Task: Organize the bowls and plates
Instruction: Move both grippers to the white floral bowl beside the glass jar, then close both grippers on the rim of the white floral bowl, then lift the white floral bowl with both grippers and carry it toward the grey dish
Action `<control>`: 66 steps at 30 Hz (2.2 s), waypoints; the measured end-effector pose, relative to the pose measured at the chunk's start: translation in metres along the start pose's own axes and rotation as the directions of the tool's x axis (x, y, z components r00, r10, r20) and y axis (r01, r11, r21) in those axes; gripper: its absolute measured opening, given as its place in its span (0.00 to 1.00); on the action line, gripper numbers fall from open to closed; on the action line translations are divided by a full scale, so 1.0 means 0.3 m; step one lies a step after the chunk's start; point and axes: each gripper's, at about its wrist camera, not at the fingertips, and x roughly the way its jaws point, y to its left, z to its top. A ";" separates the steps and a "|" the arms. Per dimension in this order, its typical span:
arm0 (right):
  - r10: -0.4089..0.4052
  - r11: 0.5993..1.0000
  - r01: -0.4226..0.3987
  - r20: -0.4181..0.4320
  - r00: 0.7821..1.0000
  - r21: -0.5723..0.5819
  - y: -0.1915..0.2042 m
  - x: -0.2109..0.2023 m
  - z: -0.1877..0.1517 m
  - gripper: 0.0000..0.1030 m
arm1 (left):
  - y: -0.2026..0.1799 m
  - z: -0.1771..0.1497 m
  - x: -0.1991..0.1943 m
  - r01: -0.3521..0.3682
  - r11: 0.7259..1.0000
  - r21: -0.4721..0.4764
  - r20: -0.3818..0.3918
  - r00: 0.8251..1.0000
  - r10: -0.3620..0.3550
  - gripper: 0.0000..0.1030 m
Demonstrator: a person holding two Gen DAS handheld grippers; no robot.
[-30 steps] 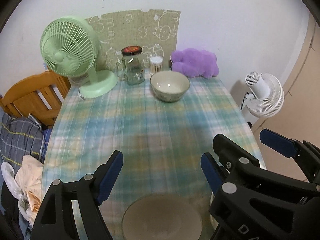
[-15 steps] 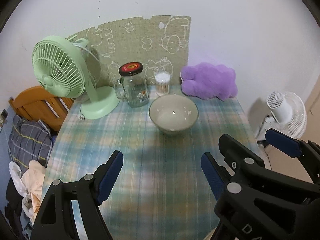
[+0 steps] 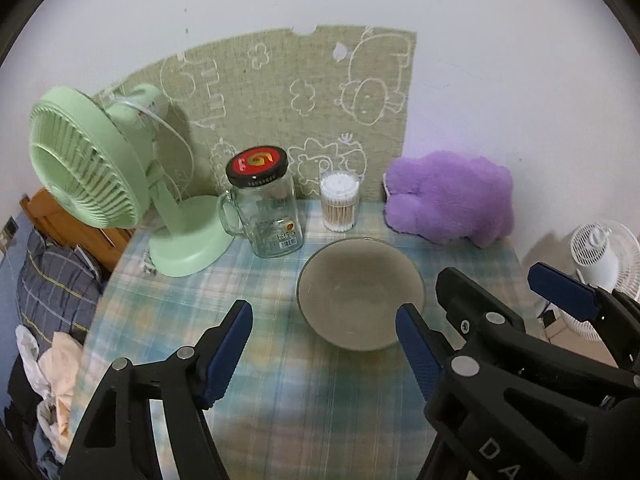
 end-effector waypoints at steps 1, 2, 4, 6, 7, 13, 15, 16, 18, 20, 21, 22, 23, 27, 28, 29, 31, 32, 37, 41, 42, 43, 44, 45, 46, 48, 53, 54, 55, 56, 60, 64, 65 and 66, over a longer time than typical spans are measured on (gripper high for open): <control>-0.002 1.000 0.002 -0.008 1.000 -0.004 -0.001 0.028 0.007 0.72 | 0.000 0.006 0.031 0.003 1.000 -0.004 -0.007 1.000 -0.003 0.71; -0.008 1.000 0.008 -0.013 1.000 -0.006 -0.002 0.056 0.014 0.72 | -0.001 0.010 0.053 0.002 1.000 -0.005 -0.011 1.000 -0.002 0.68; -0.009 1.000 0.009 -0.025 1.000 -0.005 -0.005 0.105 0.024 0.68 | -0.003 0.020 0.105 -0.003 1.000 -0.010 -0.023 1.000 0.003 0.66; -0.010 1.000 0.010 -0.042 0.999 -0.004 -0.008 0.162 0.035 0.66 | -0.004 0.022 0.148 -0.016 1.000 -0.006 -0.026 1.000 0.016 0.62; -0.013 1.000 0.012 -0.050 0.999 -0.007 -0.008 0.187 0.036 0.63 | -0.006 0.024 0.164 -0.019 1.000 -0.002 -0.031 0.999 0.019 0.61; -0.006 1.000 0.006 -0.094 0.996 -0.004 -0.008 0.324 0.034 0.50 | 0.002 0.026 0.282 -0.029 1.000 0.010 -0.073 0.997 0.030 0.50; -0.008 1.000 0.007 -0.102 0.995 -0.006 -0.007 0.358 0.029 0.45 | 0.008 0.022 0.315 -0.032 0.999 0.009 -0.089 0.996 0.033 0.44; -0.006 1.000 0.005 -0.105 0.994 -0.004 -0.008 0.370 0.029 0.42 | 0.010 0.023 0.328 -0.030 1.000 0.008 -0.093 0.995 0.031 0.43; -0.006 1.000 0.006 -0.109 0.994 -0.001 -0.010 0.396 0.028 0.39 | 0.011 0.021 0.351 -0.033 0.999 0.007 -0.106 0.994 0.034 0.37; -0.004 1.000 0.004 -0.117 0.993 -0.004 -0.008 0.420 0.030 0.32 | 0.013 0.022 0.370 -0.036 0.999 0.003 -0.117 0.993 0.036 0.30; -0.004 1.000 0.004 -0.119 0.993 -0.006 -0.008 0.430 0.029 0.29 | 0.014 0.021 0.376 -0.041 0.999 0.001 -0.122 0.992 0.041 0.28; -0.009 1.000 0.008 -0.118 0.993 -0.009 -0.008 0.435 0.030 0.28 | 0.015 0.020 0.381 -0.047 0.999 -0.001 -0.122 0.991 0.046 0.26; -0.010 1.000 0.009 -0.115 0.993 -0.011 -0.009 0.440 0.031 0.28 | 0.017 0.019 0.386 -0.052 0.999 -0.001 -0.121 0.991 0.051 0.24; -0.018 1.000 0.017 -0.105 0.994 -0.015 -0.005 0.453 0.035 0.27 | 0.017 0.019 0.395 -0.064 0.998 0.003 -0.126 0.990 0.064 0.21; -0.020 1.000 0.019 -0.107 0.994 -0.015 -0.006 0.459 0.035 0.26 | 0.017 0.018 0.400 -0.065 0.998 0.003 -0.130 0.989 0.064 0.21; -0.021 1.000 0.019 -0.113 0.993 -0.016 -0.007 0.466 0.035 0.26 | 0.016 0.016 0.403 -0.066 0.998 0.005 -0.130 0.989 0.066 0.21; -0.027 0.999 0.025 -0.123 0.992 -0.022 -0.008 0.479 0.034 0.24 | 0.014 0.013 0.414 -0.070 0.997 0.014 -0.134 0.988 0.071 0.21; -0.030 0.999 0.028 -0.125 0.992 -0.021 -0.011 0.481 0.032 0.24 | 0.013 0.012 0.417 -0.073 0.997 0.016 -0.134 0.988 0.075 0.21; -0.046 0.999 0.043 -0.136 0.990 -0.027 -0.016 0.503 0.028 0.17 | 0.009 0.010 0.442 -0.108 0.993 0.037 -0.155 0.981 0.113 0.15; -0.048 0.998 0.043 -0.159 0.986 -0.039 -0.013 0.500 0.033 0.16 | 0.006 0.012 0.438 -0.109 0.993 0.044 -0.173 0.978 0.116 0.14; -0.047 0.998 0.042 -0.159 0.986 -0.036 -0.015 0.497 0.030 0.17 | 0.004 0.012 0.434 -0.109 0.993 0.050 -0.172 0.978 0.116 0.14; -0.047 0.999 0.042 -0.158 0.986 -0.030 -0.017 0.492 0.027 0.17 | 0.001 0.010 0.429 -0.109 0.993 0.055 -0.169 0.979 0.117 0.14; -0.047 0.999 0.043 -0.158 0.986 -0.028 -0.018 0.487 0.023 0.17 | -0.001 0.007 0.423 -0.107 0.993 0.058 -0.170 0.979 0.116 0.14; -0.047 0.999 0.044 -0.160 0.986 -0.023 -0.021 0.480 0.018 0.17 | -0.004 0.005 0.418 -0.106 0.993 0.058 -0.172 0.978 0.115 0.14; -0.048 0.999 0.045 -0.160 0.986 -0.022 -0.024 0.473 0.015 0.17 | -0.006 0.003 0.412 -0.104 0.993 0.056 -0.172 0.979 0.112 0.14; -0.052 0.999 0.048 -0.159 0.986 -0.025 -0.027 0.455 0.011 0.17 | -0.010 -0.003 0.391 -0.099 0.994 0.046 -0.173 0.979 0.105 0.14; -0.068 0.997 0.064 -0.141 0.988 -0.031 -0.031 0.391 0.004 0.17 | -0.017 -0.002 0.336 -0.083 0.996 0.042 -0.166 0.982 0.089 0.14; -0.069 0.997 0.065 -0.137 0.988 -0.031 -0.030 0.377 0.005 0.17 | -0.016 -0.001 0.319 -0.082 0.996 0.040 -0.160 0.983 0.088 0.14; -0.070 0.997 0.066 -0.132 0.989 -0.031 -0.028 0.359 0.006 0.17 | -0.015 -0.001 0.309 -0.082 0.996 0.038 -0.156 0.984 0.087 0.14; -0.071 0.997 0.067 -0.127 0.989 -0.031 -0.025 0.340 0.008 0.17 | -0.013 0.001 0.291 -0.081 0.996 0.037 -0.149 0.985 0.085 0.14; -0.076 0.997 0.074 -0.105 0.992 -0.029 -0.011 0.273 0.011 0.17 | -0.006 0.004 0.223 -0.075 0.997 0.035 -0.131 0.988 0.079 0.14; -0.086 0.996 0.084 -0.083 0.993 -0.029 0.009 0.189 0.017 0.17 | 0.009 0.004 0.148 -0.061 0.998 0.026 -0.109 0.992 0.064 0.14; -0.090 0.996 0.088 -0.078 0.993 -0.029 0.014 0.169 0.017 0.17 | 0.013 0.005 0.124 -0.055 0.998 0.024 -0.103 0.993 0.057 0.14; -0.096 0.995 0.094 -0.070 0.993 -0.026 0.020 0.138 0.017 0.17 | 0.016 0.005 0.099 -0.049 0.998 0.024 -0.094 0.994 0.051 0.14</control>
